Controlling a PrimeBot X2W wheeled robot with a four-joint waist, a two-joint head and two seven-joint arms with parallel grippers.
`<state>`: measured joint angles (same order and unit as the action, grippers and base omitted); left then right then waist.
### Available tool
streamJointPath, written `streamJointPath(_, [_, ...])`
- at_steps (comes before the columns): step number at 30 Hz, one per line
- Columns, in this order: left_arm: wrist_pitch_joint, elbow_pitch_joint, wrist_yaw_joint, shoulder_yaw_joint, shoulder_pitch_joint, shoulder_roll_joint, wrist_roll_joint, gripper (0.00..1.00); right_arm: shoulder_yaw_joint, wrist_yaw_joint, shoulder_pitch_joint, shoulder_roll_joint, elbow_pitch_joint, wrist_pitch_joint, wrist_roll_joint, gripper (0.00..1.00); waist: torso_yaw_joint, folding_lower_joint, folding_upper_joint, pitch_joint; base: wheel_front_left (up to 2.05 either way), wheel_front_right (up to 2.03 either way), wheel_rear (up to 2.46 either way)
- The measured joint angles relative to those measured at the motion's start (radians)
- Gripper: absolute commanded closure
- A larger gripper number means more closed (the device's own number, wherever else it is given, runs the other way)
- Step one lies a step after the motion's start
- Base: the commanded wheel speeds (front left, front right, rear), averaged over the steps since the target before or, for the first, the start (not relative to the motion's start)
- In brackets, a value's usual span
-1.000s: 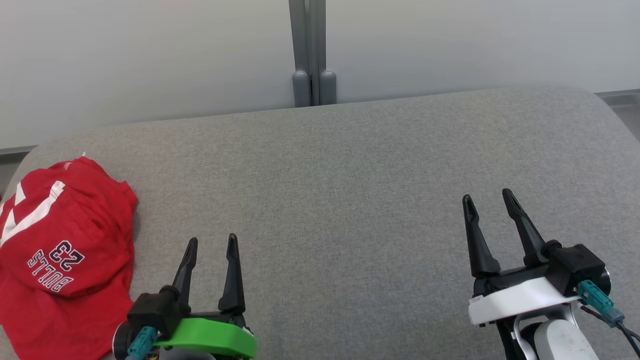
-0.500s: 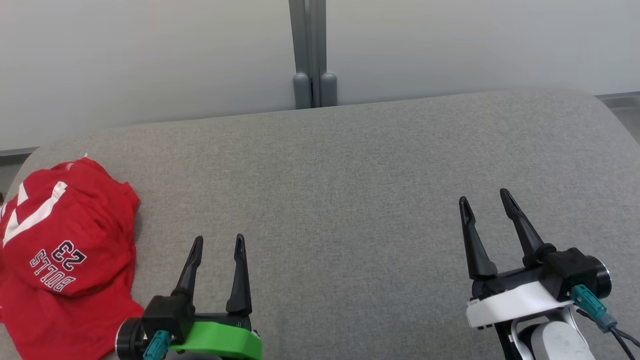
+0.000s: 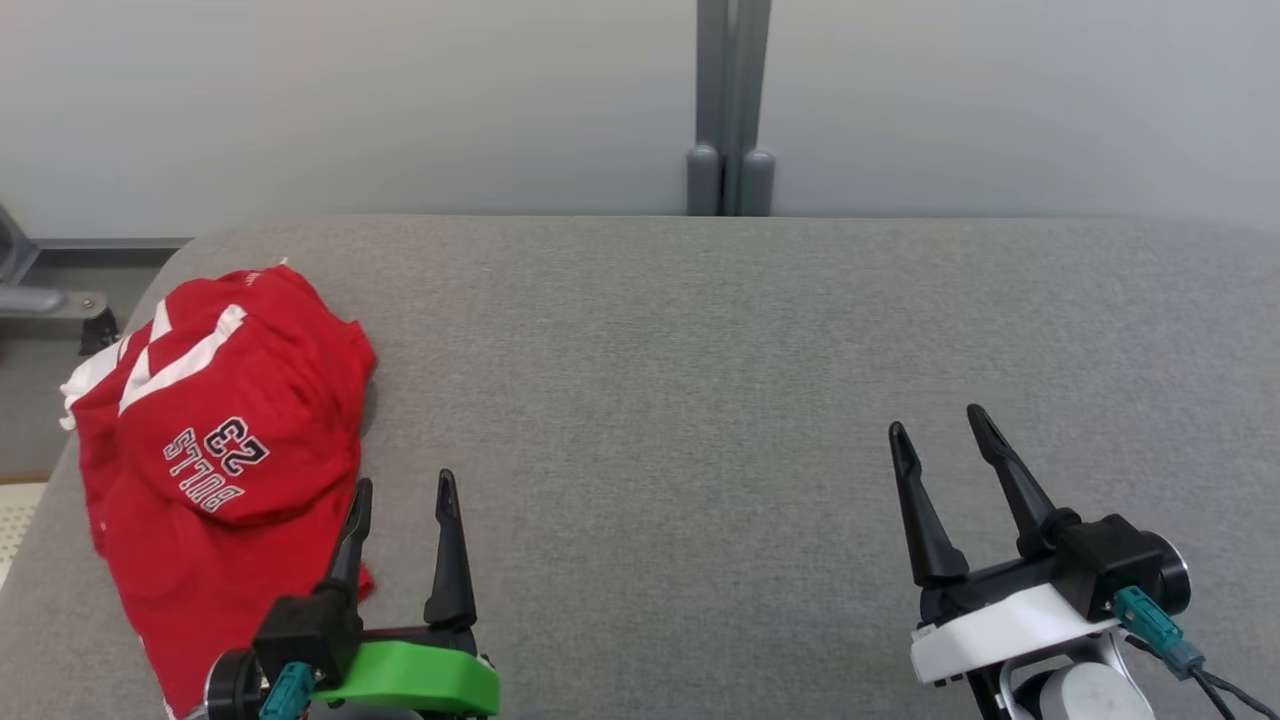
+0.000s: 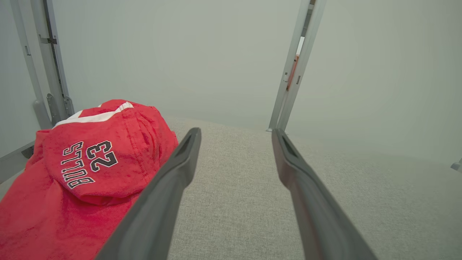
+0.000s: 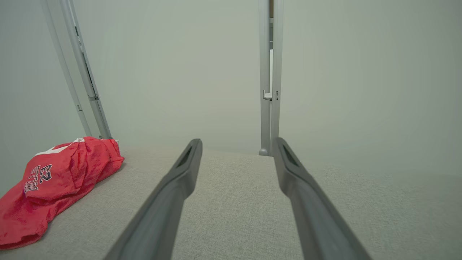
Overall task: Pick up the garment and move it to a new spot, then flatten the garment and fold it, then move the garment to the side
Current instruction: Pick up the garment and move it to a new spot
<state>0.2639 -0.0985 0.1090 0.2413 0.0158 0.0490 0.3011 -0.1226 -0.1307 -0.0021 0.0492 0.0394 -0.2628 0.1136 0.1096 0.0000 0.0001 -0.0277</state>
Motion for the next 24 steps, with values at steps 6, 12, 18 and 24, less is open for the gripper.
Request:
streamJointPath(6, [0.0, 0.003, 0.002, -0.025, 0.009, 0.0, -0.005, 0.0, -0.027, 0.0, 0.006, 0.0, 0.009, 0.0, 0.017, 0.0, 0.086, 0.0, 0.0, -0.005, 0.0, 0.0, 0.0])
streamJointPath(12, [0.0, 0.007, -0.006, -0.052, 0.018, 0.0, -0.016, 0.0, -0.059, 0.0, 0.011, 0.0, 0.015, 0.0, 0.039, 0.0, 0.179, 0.0, 0.0, -0.013, 0.0, 0.0, 0.0])
streamJointPath(18, [0.0, 0.009, -0.013, -0.067, 0.028, 0.0, -0.021, 0.0, -0.091, 0.0, 0.012, 0.0, 0.023, 0.0, 0.055, 0.0, 0.271, 0.0, 0.0, -0.022, 0.0, 0.0, 0.0])
streamJointPath(24, [0.0, 0.017, -0.02, -0.087, 0.037, 0.0, -0.023, 0.0, -0.123, 0.0, 0.012, 0.0, 0.029, 0.0, 0.068, 0.0, 0.344, 0.0, 0.0, -0.029, 0.0, 0.0, 0.0])
